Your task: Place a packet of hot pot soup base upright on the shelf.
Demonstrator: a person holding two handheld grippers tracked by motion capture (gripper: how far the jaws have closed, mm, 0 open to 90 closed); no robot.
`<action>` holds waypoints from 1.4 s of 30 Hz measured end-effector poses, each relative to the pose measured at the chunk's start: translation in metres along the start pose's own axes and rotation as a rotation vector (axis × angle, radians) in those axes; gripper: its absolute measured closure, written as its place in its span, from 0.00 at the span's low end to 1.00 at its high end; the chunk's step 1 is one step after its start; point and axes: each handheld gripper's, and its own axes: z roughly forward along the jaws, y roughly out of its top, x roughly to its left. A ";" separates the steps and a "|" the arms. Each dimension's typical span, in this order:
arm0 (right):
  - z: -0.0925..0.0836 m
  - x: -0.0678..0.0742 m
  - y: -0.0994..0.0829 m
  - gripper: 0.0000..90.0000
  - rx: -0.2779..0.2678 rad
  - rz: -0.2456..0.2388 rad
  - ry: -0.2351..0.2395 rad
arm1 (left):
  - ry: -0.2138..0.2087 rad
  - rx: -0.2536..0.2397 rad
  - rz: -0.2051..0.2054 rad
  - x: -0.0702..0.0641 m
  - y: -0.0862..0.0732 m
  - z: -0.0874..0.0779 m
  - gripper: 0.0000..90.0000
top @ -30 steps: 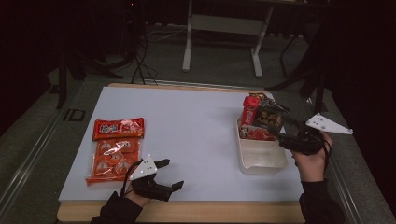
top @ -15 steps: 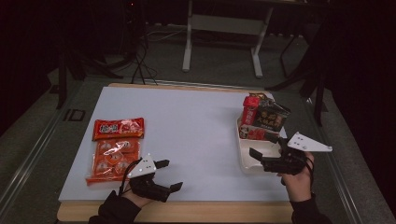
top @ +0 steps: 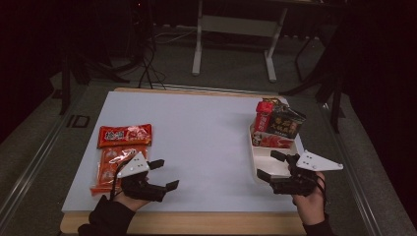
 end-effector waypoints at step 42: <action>-0.001 0.010 -0.003 0.16 0.005 -0.021 0.038 | 0.540 0.138 -0.191 0.136 -0.047 -0.078 0.99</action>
